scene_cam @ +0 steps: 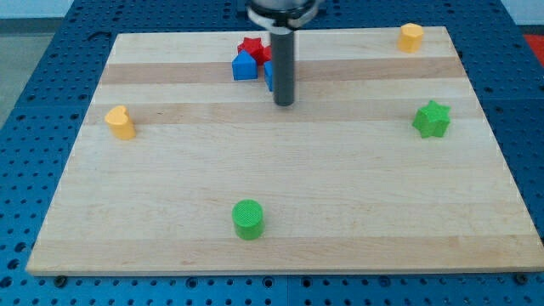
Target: Move the blue cube below the red circle
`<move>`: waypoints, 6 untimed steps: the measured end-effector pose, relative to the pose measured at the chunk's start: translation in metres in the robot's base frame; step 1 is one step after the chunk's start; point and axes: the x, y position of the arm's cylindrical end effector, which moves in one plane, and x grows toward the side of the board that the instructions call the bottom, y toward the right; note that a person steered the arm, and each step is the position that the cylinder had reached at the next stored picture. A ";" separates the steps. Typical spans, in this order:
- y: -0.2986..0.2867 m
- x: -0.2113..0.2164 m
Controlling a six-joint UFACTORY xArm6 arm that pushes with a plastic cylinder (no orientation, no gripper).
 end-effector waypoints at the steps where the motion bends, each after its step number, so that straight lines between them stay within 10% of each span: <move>1: 0.025 -0.026; 6: -0.006 -0.032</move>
